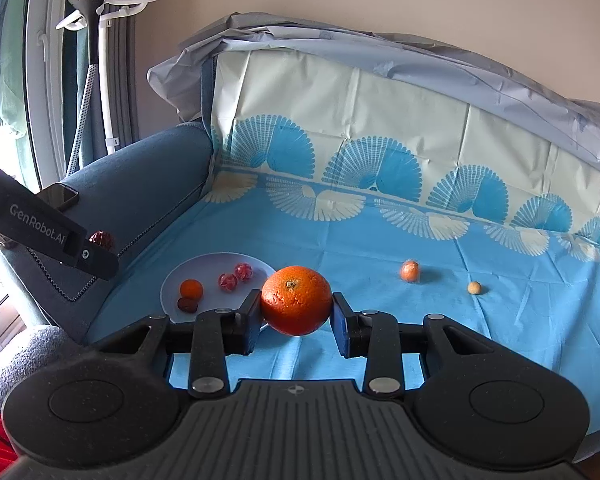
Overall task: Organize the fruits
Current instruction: 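Carry the date and orange to the plate and open both tools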
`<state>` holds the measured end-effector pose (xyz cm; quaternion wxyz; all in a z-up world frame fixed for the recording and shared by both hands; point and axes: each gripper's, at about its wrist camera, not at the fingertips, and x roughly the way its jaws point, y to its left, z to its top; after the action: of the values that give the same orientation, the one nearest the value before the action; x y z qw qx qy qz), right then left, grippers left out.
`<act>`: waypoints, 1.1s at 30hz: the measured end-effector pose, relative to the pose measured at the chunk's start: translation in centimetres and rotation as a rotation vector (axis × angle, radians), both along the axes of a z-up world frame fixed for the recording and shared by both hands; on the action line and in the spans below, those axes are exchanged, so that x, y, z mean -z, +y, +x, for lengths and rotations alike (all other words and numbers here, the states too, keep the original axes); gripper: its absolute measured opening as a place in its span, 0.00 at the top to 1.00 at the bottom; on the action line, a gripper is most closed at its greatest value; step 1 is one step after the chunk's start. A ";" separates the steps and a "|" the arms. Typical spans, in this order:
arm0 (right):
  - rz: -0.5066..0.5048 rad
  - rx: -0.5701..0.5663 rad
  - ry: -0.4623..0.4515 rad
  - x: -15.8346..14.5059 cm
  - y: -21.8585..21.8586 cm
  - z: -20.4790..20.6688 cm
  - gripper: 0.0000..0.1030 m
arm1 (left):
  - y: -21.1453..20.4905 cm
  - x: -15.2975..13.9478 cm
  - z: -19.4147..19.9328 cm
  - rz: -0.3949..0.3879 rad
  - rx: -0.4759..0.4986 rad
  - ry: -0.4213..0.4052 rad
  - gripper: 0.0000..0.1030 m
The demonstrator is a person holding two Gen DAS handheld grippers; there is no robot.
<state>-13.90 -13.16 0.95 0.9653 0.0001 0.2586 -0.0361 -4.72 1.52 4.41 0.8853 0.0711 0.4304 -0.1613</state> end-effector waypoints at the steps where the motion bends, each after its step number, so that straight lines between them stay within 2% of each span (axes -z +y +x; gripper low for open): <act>1: -0.002 -0.001 0.000 0.0 0.1 -0.1 0.63 | 0.1 0.1 0.1 -0.002 -0.003 0.002 0.78; 19: -0.022 -0.044 0.053 1.3 0.7 2.2 0.63 | 2.5 1.2 4.1 -0.032 -0.076 0.038 0.78; 26: -0.005 -0.081 0.082 2.1 1.5 5.3 0.63 | 2.6 2.6 7.2 -0.054 -0.097 0.064 0.78; 33: -0.001 -0.121 0.120 3.8 2.4 10.2 0.63 | 1.5 5.0 11.1 -0.060 -0.084 0.105 0.78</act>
<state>-3.68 -10.78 -2.87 0.9486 -0.0181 0.3153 0.0221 6.35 2.98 -0.56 0.8691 0.0180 0.4739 -0.1405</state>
